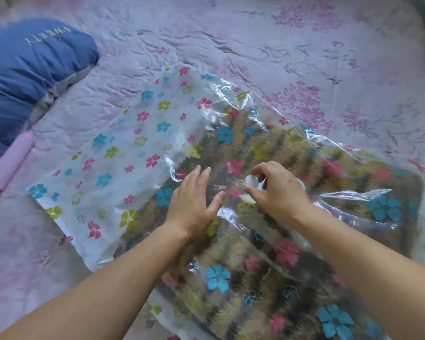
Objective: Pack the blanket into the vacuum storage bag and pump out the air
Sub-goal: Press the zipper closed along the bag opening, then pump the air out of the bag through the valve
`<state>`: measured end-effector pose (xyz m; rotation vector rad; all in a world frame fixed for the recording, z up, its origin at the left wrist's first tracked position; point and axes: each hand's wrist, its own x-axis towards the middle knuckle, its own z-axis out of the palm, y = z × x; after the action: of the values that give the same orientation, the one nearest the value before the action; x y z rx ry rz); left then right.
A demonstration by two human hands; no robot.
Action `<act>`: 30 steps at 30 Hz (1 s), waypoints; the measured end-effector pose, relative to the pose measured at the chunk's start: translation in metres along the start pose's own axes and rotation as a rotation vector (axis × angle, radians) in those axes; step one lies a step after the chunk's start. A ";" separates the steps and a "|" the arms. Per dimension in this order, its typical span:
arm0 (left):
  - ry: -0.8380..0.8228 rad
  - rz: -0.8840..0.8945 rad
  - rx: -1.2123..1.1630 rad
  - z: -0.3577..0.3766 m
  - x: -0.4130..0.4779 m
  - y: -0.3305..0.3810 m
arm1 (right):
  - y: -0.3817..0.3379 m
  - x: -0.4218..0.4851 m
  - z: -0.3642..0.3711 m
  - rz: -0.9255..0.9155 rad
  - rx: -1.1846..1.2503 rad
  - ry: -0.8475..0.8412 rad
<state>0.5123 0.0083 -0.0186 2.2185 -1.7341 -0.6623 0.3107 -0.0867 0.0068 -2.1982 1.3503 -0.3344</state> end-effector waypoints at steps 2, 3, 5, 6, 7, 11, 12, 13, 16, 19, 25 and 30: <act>0.028 -0.017 -0.036 -0.019 0.001 -0.023 | -0.022 0.013 0.019 -0.008 -0.021 -0.036; 0.048 -0.040 -0.043 -0.029 0.000 -0.040 | -0.036 0.021 0.031 -0.008 -0.033 -0.066; 0.092 -0.096 -0.030 -0.048 0.001 -0.075 | -0.060 0.036 0.054 0.004 -0.076 -0.143; 0.100 -0.124 -0.021 -0.056 0.000 -0.094 | -0.070 0.044 0.064 0.017 -0.114 -0.185; 0.100 -0.149 -0.018 -0.063 0.000 -0.109 | -0.076 0.048 0.070 0.037 -0.155 -0.223; 0.121 -0.236 -0.063 -0.082 -0.003 -0.167 | -0.092 0.057 0.068 0.151 -0.283 -0.300; 0.132 -0.266 -0.076 -0.089 -0.004 -0.186 | -0.104 0.064 0.068 0.152 -0.323 -0.277; 0.143 -0.284 -0.079 -0.094 -0.005 -0.198 | -0.115 0.068 0.065 0.153 -0.344 -0.240; 0.189 -0.373 -0.122 -0.112 -0.007 -0.237 | -0.169 0.086 0.071 0.094 -0.218 -0.146; 0.246 -0.510 -0.174 -0.139 -0.008 -0.289 | -0.238 0.106 0.109 -0.031 -0.031 -0.182; 0.316 -0.722 -0.077 -0.196 -0.006 -0.406 | -0.352 0.140 0.211 -0.082 0.356 -0.448; 0.231 -0.799 -0.148 -0.226 0.020 -0.484 | -0.418 0.191 0.311 0.125 0.710 -0.599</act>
<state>1.0389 0.0970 -0.0489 2.7101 -0.6250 -0.6125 0.8591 -0.0093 -0.0290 -1.4451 0.8478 -0.0685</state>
